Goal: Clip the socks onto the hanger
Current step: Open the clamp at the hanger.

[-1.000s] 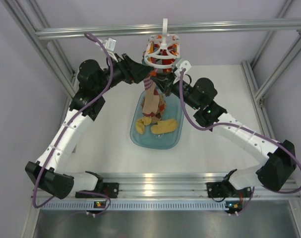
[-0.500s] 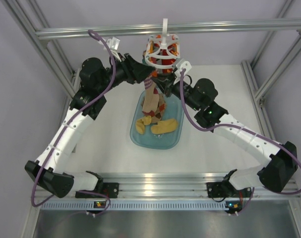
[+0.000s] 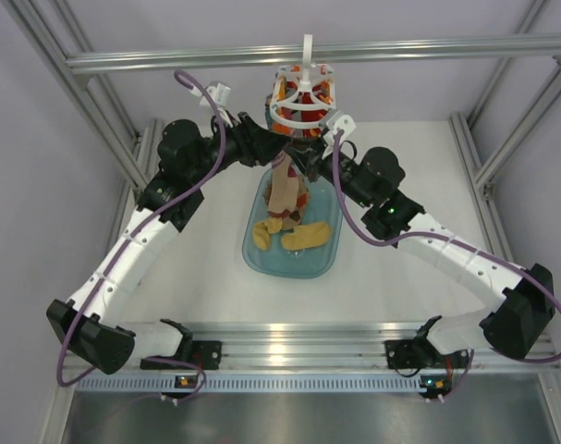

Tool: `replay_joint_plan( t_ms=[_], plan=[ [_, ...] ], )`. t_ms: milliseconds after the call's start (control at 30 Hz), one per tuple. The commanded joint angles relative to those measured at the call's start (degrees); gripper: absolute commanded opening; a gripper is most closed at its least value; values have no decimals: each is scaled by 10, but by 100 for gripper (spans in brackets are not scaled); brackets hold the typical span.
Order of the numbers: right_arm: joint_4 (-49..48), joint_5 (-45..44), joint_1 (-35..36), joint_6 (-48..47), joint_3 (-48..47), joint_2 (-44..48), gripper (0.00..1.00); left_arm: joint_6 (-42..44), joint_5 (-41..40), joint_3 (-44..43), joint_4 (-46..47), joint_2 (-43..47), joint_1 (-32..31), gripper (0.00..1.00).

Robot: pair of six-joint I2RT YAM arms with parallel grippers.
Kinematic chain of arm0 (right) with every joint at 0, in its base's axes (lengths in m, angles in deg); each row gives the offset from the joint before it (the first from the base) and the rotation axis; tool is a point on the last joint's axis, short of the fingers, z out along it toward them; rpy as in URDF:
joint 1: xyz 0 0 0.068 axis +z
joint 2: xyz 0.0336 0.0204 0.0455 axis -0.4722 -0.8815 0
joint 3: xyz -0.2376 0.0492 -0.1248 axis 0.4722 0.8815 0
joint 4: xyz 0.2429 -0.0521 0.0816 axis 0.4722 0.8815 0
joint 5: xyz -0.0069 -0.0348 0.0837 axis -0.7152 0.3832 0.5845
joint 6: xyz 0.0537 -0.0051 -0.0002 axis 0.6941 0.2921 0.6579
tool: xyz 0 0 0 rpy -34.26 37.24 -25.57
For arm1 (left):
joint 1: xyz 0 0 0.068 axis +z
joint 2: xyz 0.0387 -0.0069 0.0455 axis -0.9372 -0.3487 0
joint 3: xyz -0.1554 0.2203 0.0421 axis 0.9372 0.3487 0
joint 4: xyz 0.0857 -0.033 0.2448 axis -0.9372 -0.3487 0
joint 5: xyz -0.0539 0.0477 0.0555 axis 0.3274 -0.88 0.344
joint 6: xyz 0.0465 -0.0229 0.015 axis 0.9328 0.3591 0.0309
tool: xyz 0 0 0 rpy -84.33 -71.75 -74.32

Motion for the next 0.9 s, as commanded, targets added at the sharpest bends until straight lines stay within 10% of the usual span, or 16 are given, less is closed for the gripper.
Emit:
replay_joint_plan(
  t_ms=[0, 867],
  plan=[
    [-28, 26, 19, -8, -21, 25, 0, 10, -6, 5, 52, 3, -4, 60],
    [-31, 43, 24, 1, -2, 36, 0, -41, -36, -13, 101, -24, -6, 45]
  ],
)
